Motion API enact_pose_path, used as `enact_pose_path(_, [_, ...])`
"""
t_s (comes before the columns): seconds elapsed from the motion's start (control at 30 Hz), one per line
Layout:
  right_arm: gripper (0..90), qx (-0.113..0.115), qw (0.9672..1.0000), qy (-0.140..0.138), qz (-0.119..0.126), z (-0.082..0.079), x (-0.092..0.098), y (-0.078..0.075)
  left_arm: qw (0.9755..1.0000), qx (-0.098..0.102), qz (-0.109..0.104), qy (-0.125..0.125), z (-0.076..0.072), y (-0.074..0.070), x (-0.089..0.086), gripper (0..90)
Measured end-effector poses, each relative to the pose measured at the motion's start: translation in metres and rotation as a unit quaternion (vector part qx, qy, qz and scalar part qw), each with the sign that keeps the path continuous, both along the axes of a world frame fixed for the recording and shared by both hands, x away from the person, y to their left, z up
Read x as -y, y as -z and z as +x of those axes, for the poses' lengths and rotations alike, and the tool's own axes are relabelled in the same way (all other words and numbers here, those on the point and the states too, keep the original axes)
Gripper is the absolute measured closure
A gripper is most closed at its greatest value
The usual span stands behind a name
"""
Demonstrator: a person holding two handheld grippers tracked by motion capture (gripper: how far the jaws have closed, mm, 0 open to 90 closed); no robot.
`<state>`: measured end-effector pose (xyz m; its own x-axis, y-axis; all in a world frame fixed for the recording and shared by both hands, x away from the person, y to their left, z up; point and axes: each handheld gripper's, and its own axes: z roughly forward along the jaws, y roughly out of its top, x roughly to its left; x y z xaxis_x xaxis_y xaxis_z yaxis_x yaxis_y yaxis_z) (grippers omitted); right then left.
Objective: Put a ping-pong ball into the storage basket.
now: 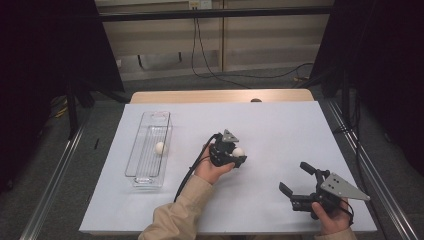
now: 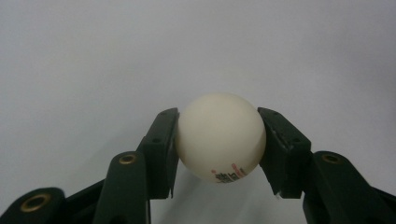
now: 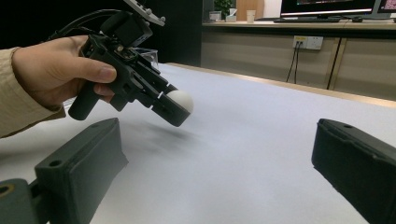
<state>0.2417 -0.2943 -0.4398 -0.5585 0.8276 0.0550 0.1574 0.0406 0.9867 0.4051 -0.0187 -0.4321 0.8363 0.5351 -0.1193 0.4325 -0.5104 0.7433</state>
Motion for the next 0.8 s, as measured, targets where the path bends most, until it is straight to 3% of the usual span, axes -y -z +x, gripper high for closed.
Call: enact_pose_path(0.8, [1.6, 0.000, 1.0000, 0.001, 0.009, 0.0012, 0.0010, -0.0004, 1.0000, -0.001, 0.000, -0.004, 0.0017, -0.0048, -0.0099, 51.0])
